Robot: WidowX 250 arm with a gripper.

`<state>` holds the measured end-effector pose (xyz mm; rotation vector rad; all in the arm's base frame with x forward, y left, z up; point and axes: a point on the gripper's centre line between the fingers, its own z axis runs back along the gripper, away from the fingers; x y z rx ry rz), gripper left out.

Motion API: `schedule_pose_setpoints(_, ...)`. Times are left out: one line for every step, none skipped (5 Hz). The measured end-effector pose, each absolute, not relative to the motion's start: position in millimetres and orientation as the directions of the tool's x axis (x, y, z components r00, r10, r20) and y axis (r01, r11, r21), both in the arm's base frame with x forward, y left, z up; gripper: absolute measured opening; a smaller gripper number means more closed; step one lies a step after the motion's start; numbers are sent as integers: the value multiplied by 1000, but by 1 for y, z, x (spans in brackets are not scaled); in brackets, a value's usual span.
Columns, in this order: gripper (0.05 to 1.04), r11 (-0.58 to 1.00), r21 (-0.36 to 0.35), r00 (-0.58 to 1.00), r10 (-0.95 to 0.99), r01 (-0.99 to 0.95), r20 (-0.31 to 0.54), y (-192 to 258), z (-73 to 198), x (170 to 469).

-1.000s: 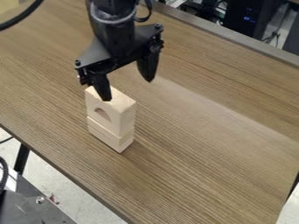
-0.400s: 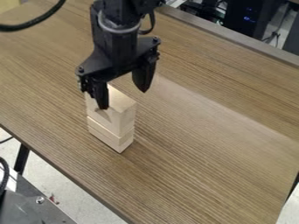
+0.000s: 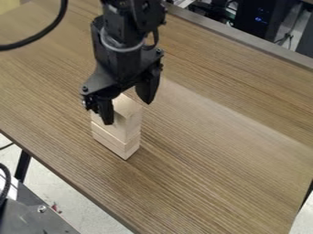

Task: Remove the white arch from the tower and put in the center of the table

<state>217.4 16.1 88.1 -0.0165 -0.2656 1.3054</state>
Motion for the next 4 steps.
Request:
schedule_pose_setpoints(964,247,-140,219,957,-959,188,16,81,218)
schedule_pose_setpoints(690,244,-155,214,958,-957,189,16,78,221)
schedule_pose_setpoints(594,256,-147,226,955,-956,191,14,78,220)
schedule_pose_setpoints(593,265,-150,235,952,-952,194,9,82,218)
